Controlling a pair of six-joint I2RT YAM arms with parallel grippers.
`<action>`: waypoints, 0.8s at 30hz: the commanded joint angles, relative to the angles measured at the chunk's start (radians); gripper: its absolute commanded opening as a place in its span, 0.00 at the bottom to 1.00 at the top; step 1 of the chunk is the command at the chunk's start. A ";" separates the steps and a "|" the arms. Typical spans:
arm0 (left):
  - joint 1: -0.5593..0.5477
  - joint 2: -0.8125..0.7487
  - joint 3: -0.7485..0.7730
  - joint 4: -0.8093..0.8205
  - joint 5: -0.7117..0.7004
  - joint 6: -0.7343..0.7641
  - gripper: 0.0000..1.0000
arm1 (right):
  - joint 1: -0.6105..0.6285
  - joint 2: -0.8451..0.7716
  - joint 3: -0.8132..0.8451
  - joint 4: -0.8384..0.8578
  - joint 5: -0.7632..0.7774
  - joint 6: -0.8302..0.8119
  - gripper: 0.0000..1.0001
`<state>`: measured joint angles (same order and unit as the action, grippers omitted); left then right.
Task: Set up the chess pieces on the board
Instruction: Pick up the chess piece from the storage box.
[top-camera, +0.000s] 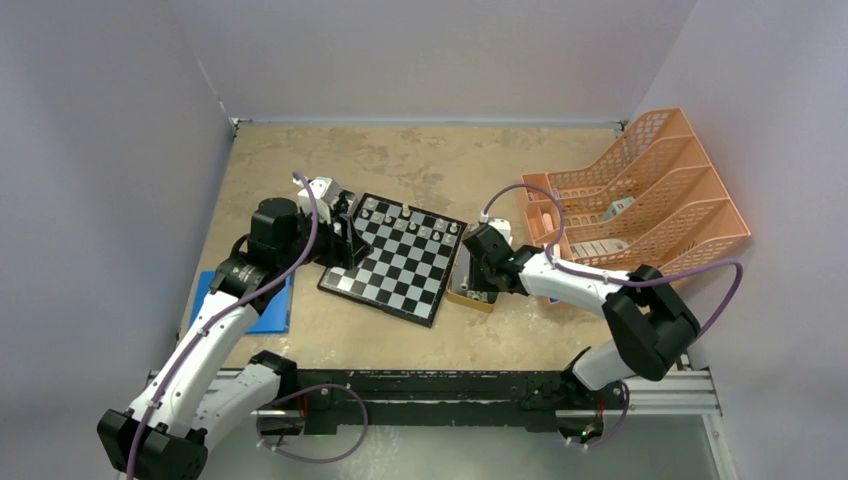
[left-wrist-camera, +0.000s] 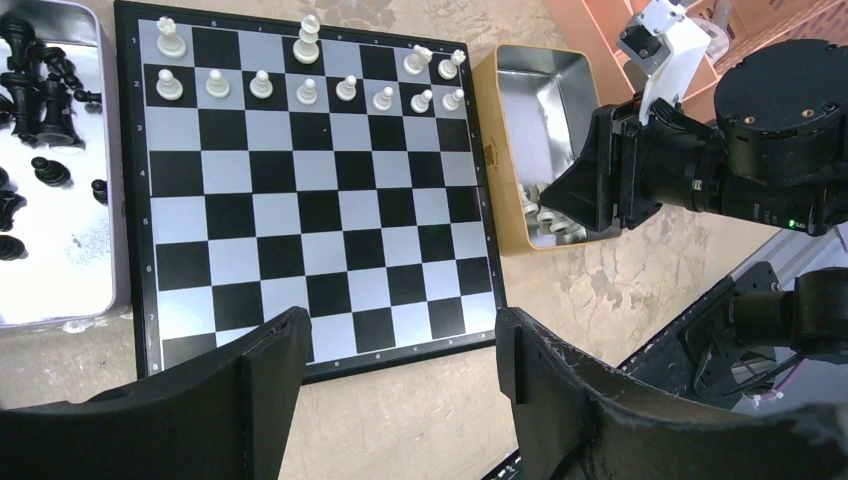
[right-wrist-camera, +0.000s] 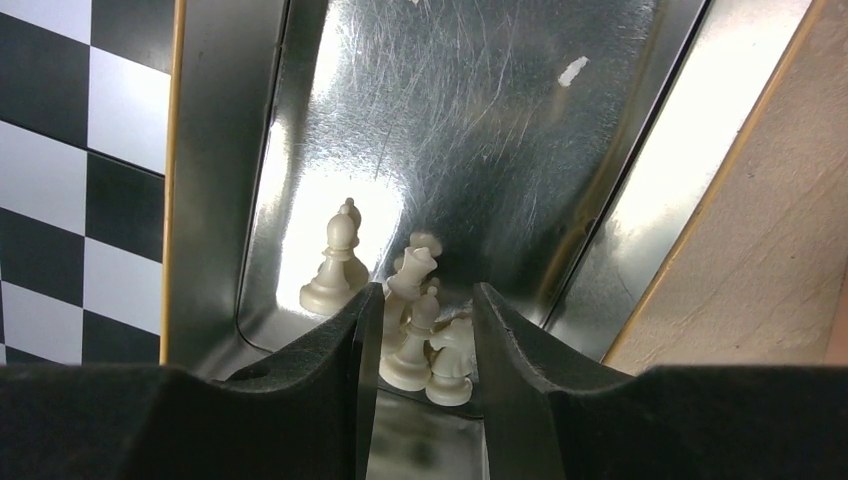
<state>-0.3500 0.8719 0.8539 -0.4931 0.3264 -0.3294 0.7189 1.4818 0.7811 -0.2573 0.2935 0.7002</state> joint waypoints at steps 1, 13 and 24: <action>-0.005 -0.010 0.012 0.027 0.022 0.017 0.68 | -0.002 0.014 0.031 -0.007 -0.019 0.006 0.41; -0.006 -0.011 0.007 0.020 0.006 0.013 0.68 | -0.004 0.050 0.034 0.069 0.058 -0.019 0.21; -0.006 -0.005 0.005 0.016 0.002 0.013 0.68 | -0.034 0.034 0.071 0.140 0.161 -0.060 0.17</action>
<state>-0.3500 0.8715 0.8539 -0.4957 0.3294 -0.3286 0.6964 1.5326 0.8036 -0.1661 0.3954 0.6662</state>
